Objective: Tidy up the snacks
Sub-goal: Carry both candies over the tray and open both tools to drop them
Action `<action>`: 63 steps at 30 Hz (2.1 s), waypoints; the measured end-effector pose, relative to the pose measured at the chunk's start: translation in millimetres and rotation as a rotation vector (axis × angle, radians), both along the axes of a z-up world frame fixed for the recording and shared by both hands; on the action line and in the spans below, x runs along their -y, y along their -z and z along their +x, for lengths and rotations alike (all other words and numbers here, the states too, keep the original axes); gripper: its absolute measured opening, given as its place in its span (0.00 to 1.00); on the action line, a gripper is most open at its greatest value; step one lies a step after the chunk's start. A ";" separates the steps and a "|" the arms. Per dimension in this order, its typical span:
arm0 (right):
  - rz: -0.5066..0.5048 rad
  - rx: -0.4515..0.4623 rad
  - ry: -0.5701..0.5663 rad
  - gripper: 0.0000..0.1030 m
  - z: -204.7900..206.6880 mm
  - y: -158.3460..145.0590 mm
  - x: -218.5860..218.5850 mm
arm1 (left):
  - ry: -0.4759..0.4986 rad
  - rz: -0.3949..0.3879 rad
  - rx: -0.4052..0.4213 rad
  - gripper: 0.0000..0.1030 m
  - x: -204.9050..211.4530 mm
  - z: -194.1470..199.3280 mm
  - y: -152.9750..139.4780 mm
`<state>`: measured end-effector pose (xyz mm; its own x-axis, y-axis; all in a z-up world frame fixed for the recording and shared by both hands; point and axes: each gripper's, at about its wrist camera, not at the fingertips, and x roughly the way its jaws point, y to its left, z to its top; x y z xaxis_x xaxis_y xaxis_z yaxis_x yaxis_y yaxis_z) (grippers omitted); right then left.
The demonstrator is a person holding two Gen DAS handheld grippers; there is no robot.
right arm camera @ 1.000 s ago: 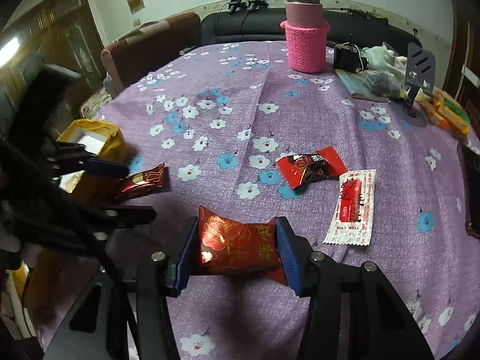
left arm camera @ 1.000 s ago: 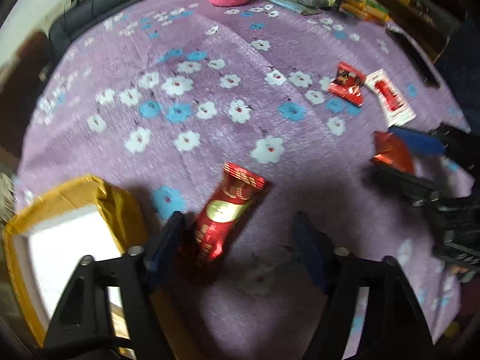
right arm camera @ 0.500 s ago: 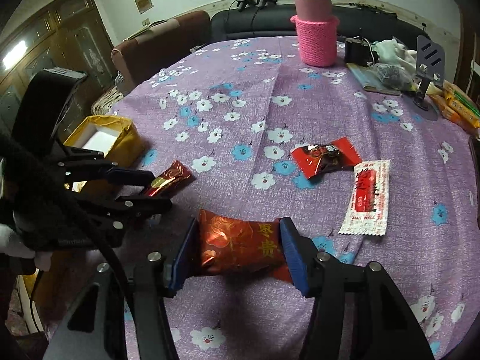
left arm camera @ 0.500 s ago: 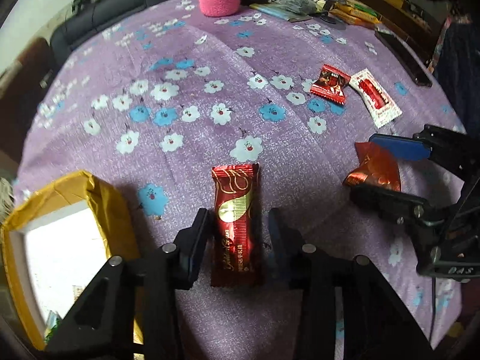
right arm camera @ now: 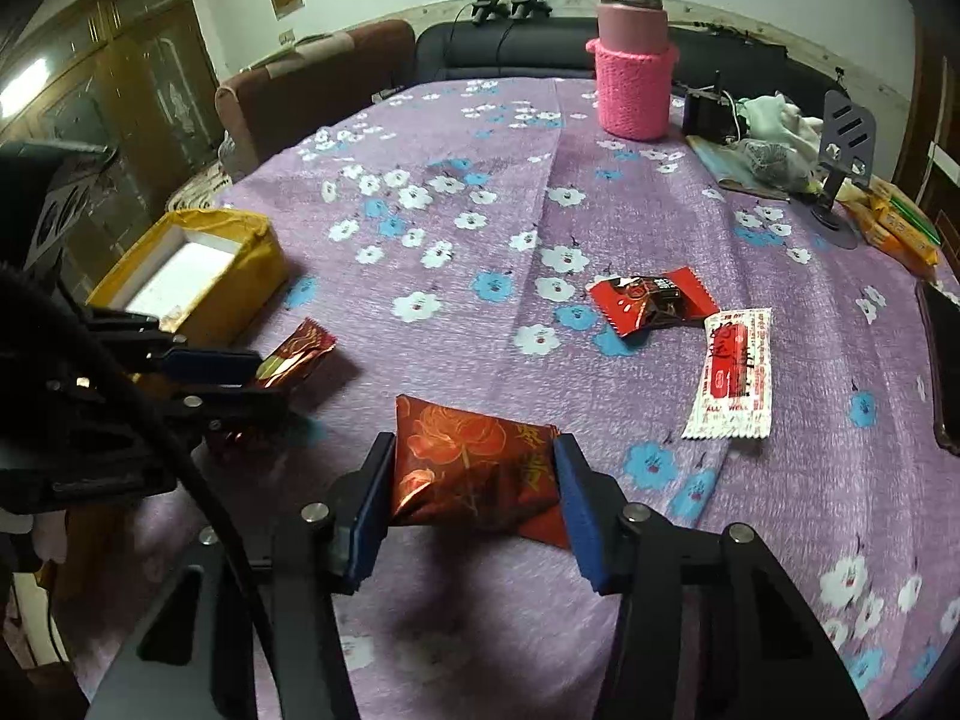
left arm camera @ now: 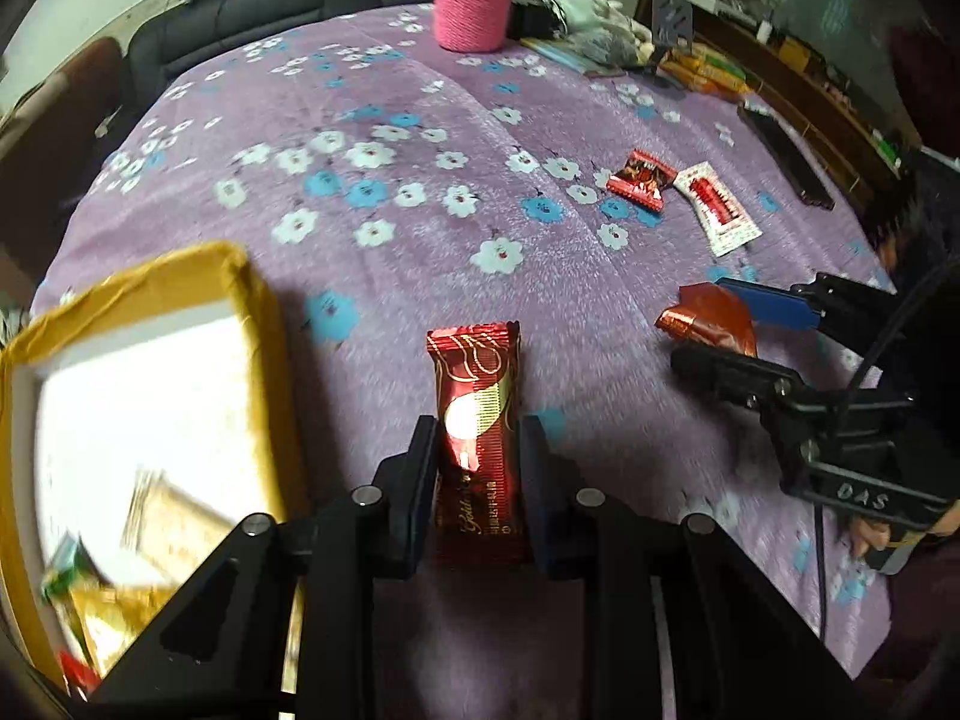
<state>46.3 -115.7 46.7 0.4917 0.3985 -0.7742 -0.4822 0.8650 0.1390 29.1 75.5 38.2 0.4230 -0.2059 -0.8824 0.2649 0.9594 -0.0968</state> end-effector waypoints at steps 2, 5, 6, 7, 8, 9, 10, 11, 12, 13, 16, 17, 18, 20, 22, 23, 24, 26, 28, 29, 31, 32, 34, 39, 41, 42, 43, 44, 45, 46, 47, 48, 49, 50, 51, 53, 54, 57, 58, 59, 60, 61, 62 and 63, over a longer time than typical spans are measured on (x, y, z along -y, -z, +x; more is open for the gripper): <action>0.021 0.019 0.014 0.50 -7.3 -7.1 0.8 | -0.022 -0.036 0.014 0.28 -11.0 -9.8 -7.4; 0.056 0.036 0.020 0.49 -18.1 -18.6 -1.0 | -0.060 -0.091 0.037 0.28 -28.3 -24.0 -17.5; 0.060 0.042 0.020 0.49 -21.4 -21.8 -2.8 | -0.075 -0.108 0.046 0.28 -35.8 -29.6 -21.7; 0.062 0.050 0.015 0.49 -25.8 -26.0 -6.8 | -0.091 -0.123 0.058 0.28 -44.0 -35.4 -26.2; 0.062 0.055 0.010 0.49 -28.7 -28.8 -9.7 | -0.104 -0.133 0.069 0.28 -51.0 -40.5 -30.0; 0.060 0.062 0.002 0.49 -33.2 -33.0 -15.2 | -0.123 -0.140 0.085 0.28 -61.1 -47.1 -35.3; 0.058 0.068 -0.008 0.49 -36.8 -36.2 -19.6 | -0.137 -0.143 0.097 0.28 -68.2 -51.9 -38.9; 0.057 0.076 -0.021 0.49 -40.8 -41.0 -27.2 | -0.154 -0.145 0.109 0.28 -76.2 -57.0 -42.4; 0.060 0.079 -0.030 0.49 -43.4 -44.1 -32.2 | -0.175 -0.145 0.123 0.28 -86.7 -62.5 -46.0; 0.065 0.081 -0.040 0.49 -45.6 -47.2 -38.1 | -0.199 -0.143 0.133 0.28 -97.9 -67.0 -48.4; 0.104 0.067 -0.084 0.49 -50.1 -57.2 -66.0 | -0.287 -0.149 0.145 0.28 -133.7 -76.0 -50.2; 0.114 0.059 -0.099 0.49 -51.6 -58.7 -76.2 | -0.317 -0.156 0.143 0.28 -146.7 -77.8 -49.1; 0.122 0.051 -0.112 0.49 -52.0 -59.3 -85.8 | -0.337 -0.159 0.142 0.28 -155.8 -78.0 -48.2; 0.138 0.031 -0.146 0.49 -53.7 -59.2 -108.5 | -0.380 -0.153 0.143 0.28 -173.3 -78.1 -45.3; 0.136 0.012 -0.185 0.49 -54.4 -55.7 -137.6 | -0.411 -0.158 0.134 0.28 -188.2 -75.7 -41.7; 0.130 0.009 -0.193 0.49 -55.0 -54.2 -145.8 | -0.423 -0.161 0.130 0.28 -193.3 -73.9 -39.5; 0.119 -0.001 -0.205 0.49 -54.0 -50.1 -158.1 | -0.433 -0.161 0.127 0.28 -198.2 -72.0 -37.3; 0.107 -0.021 -0.220 0.49 -52.3 -42.7 -176.6 | -0.445 -0.163 0.116 0.28 -205.7 -68.4 -32.1; 0.094 -0.041 -0.229 0.49 -48.5 -34.5 -193.0 | -0.454 -0.171 0.102 0.28 -211.3 -63.9 -26.8; 0.089 -0.045 -0.231 0.49 -47.4 -31.9 -198.6 | -0.458 -0.173 0.097 0.28 -213.1 -62.1 -24.7; 0.080 -0.050 -0.234 0.49 -42.9 -26.5 -209.5 | -0.468 -0.184 0.088 0.28 -217.7 -59.8 -20.5; 0.077 -0.053 -0.233 0.49 -40.9 -24.5 -213.0 | -0.472 -0.190 0.086 0.28 -219.2 -59.4 -19.0; 0.065 -0.055 -0.227 0.50 -36.3 -19.5 -220.3 | -0.483 -0.204 0.081 0.28 -223.5 -58.6 -16.2; 0.071 -0.066 -0.210 0.55 -29.6 -10.6 -229.3 | -0.492 -0.246 0.082 0.32 -227.5 -60.6 -15.3; 0.089 -0.064 -0.205 0.56 -30.5 -12.2 -227.7 | -0.496 -0.250 0.095 0.41 -226.7 -64.8 -18.7; 0.099 -0.059 -0.203 0.57 -31.1 -13.9 -226.3 | -0.496 -0.252 0.105 0.43 -225.3 -67.6 -21.5; 0.112 -0.049 -0.202 0.57 -32.8 -16.9 -223.8 | -0.496 -0.252 0.112 0.47 -223.8 -69.4 -24.0; 0.124 -0.035 -0.200 0.57 -35.1 -21.2 -220.8 | -0.497 -0.248 0.124 0.51 -221.1 -72.9 -28.0; 0.132 -0.023 -0.199 0.57 -37.4 -25.0 -218.1 | -0.499 -0.242 0.135 0.53 -219.3 -75.2 -31.4; 0.138 -0.006 -0.201 0.57 -39.7 -29.5 -214.8 | -0.502 -0.228 0.152 0.59 -214.9 -79.3 -36.9; 0.147 0.014 -0.198 0.57 -44.1 -35.4 -210.2 | -0.509 -0.210 0.170 0.67 -211.0 -83.3 -41.8; 0.154 0.028 -0.196 0.57 -47.6 -39.6 -207.0 | -0.535 -0.170 0.194 0.72 -204.8 -89.7 -48.9; 0.161 0.044 -0.194 0.57 -51.8 -44.4 -202.6 | -0.561 -0.137 0.209 0.83 -201.0 -93.1 -53.4; 0.170 0.060 -0.189 0.57 -57.4 -49.4 -196.6 | -0.588 -0.103 0.224 0.91 -196.1 -97.8 -57.7; 0.177 0.071 -0.184 0.57 -61.6 -52.6 -191.3 | -0.609 -0.076 0.239 0.94 -190.0 -103.6 -61.8; 0.194 0.094 -0.167 0.58 -71.9 -57.5 -178.7 | -0.620 -0.065 0.274 0.96 -175.3 -119.2 -65.9; 0.203 0.107 -0.153 0.59 -78.9 -59.0 -169.9 | -0.618 -0.079 0.291 0.96 -169.9 -126.5 -66.7; 0.212 0.138 -0.102 0.59 -96.6 -58.8 -147.1 | -0.633 -0.081 0.342 0.96 -149.6 -148.8 -67.8; 0.213 0.142 -0.090 0.59 -100.2 -58.2 -140.6 | -0.633 -0.065 0.356 0.96 -141.8 -153.7 -68.1; 0.214 0.145 -0.066 0.59 -107.1 -56.3 -130.7 | -0.630 -0.044 0.371 0.96 -134.2 -158.8 -68.6; 0.216 0.145 -0.047 0.59 -110.6 -54.9 -124.4 | -0.629 -0.012 0.386 0.96 -126.0 -163.3 -69.1; 0.221 0.144 -0.029 0.59 -113.7 -53.4 -118.5 | -0.628 0.022 0.398 0.96 -118.4 -166.0 -69.9; 0.227 0.141 -0.009 0.59 -117.0 -52.2 -111.4 | -0.621 0.051 0.407 0.96 -111.3 -167.1 -70.5; 0.232 0.139 0.012 0.60 -120.2 -50.8 -104.2 | -0.611 0.082 0.418 0.96 -103.8 -169.2 -71.6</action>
<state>-73.9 -11.4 97.5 0.5925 0.5509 -0.5878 -0.5004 0.8235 0.2673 -140.1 179.3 109.8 0.7445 0.2333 -0.6256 -0.3191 0.9474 -0.0264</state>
